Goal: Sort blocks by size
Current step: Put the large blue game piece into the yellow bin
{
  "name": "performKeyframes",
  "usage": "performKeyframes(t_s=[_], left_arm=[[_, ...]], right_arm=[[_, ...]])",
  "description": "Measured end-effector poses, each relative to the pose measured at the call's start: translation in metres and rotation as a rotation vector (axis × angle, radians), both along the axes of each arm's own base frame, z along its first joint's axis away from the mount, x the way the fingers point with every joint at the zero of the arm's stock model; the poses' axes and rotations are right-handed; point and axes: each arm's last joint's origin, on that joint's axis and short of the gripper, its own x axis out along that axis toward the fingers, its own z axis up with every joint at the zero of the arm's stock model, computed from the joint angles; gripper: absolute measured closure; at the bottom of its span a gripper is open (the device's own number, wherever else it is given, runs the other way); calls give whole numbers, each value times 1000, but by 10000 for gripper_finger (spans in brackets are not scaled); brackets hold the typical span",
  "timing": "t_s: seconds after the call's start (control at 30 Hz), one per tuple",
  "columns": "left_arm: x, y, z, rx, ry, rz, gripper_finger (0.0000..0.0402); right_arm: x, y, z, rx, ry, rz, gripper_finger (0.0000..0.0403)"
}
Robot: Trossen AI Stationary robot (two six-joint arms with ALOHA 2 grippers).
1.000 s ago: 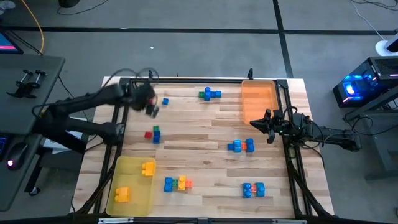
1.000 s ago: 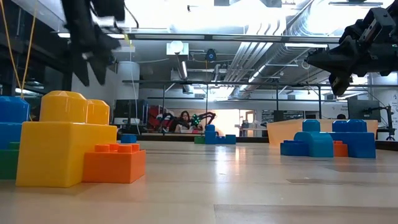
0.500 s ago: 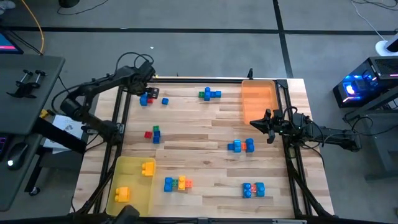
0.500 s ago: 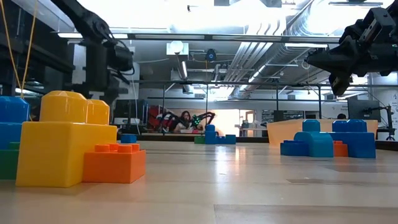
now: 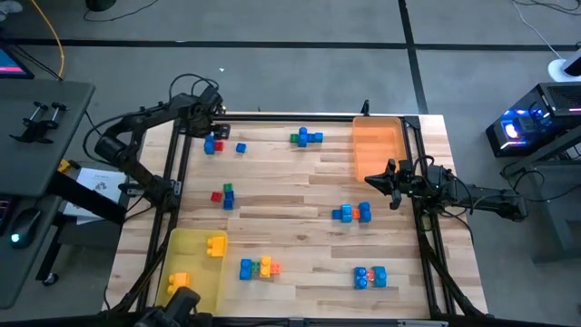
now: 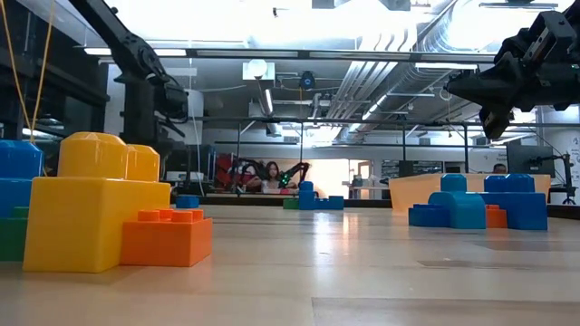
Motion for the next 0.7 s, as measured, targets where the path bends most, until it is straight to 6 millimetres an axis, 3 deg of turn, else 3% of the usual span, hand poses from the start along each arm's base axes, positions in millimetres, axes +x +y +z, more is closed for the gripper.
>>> performKeyframes(t_s=[0.2, 0.4, 0.5, 0.7], left_arm=[[4, 2, -17, -97, -18, 6, 171], [11, 0, -21, -95, 6, -19, 266], [10, -1, -13, -60, -15, -18, 314], [3, -8, 19, 41, -109, -7, 315]], right_arm=[[0, 0, 0, 0, 0, 0, 402], [0, 0, 0, 0, 0, 0, 402], [0, 0, 0, 0, 0, 1, 402], [0, 0, 0, 0, 0, 0, 402]])
